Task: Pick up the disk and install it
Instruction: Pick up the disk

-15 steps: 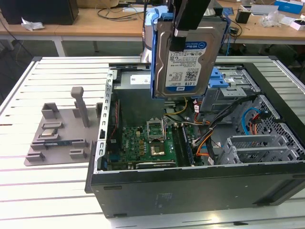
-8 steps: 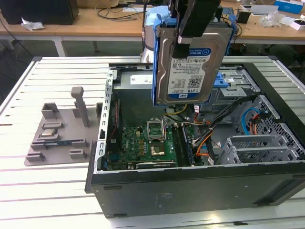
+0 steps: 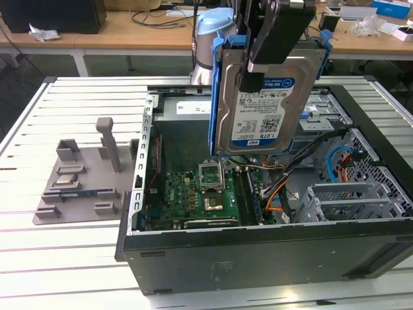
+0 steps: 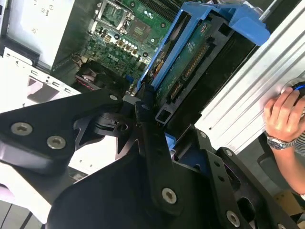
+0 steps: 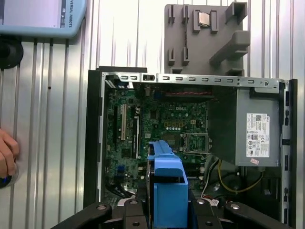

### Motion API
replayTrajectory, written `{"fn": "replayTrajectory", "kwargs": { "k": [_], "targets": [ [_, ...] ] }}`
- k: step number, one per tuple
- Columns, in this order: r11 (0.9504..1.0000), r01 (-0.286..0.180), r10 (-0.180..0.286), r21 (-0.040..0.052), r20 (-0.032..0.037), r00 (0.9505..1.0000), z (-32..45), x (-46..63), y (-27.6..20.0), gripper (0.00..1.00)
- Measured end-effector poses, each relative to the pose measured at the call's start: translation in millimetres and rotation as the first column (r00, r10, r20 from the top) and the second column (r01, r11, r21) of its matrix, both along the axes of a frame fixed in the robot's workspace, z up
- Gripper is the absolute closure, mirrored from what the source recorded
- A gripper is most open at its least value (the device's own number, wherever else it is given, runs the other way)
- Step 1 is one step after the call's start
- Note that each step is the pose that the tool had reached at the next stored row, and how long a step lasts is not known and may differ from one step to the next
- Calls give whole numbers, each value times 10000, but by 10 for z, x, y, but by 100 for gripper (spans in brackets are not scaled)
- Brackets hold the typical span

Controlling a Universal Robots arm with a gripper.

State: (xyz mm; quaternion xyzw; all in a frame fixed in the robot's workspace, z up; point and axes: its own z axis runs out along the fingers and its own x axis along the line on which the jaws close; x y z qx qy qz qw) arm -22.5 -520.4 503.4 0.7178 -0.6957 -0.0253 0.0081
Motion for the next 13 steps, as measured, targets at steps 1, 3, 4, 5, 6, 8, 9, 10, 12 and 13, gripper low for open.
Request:
{"fn": "replayTrajectory", "kwargs": {
  "k": [1, 3, 4, 5, 6, 8, 9, 10, 12, 13],
  "targets": [
    [10000, 0, 0, 0, 1, 10000, -1, 3, -17, 63],
    [10000, 0, 0, 0, 0, 10000, -2, 14, -73, 63],
    [10000, 0, 0, 0, 0, 10000, -4, 20, -97, 63],
    [10000, 1, -1, 0, 0, 10000, -4, 24, -116, 63],
    [10000, 0, 0, 0, 0, 10000, -5, 27, -125, 63],
    [10000, -1, 1, 0, 0, 10000, -7, 39, -173, 63],
    [10000, 0, 0, 0, 0, 10000, -8, 44, -193, 63],
    [10000, 0, 0, 0, 0, 10000, -9, 51, -220, 63],
    [10000, -1, 1, 1, 0, 10000, -13, 68, -295, 63],
    [10000, 0, 0, 1, 0, 10000, -15, 78, -339, 63]
  ]
}}
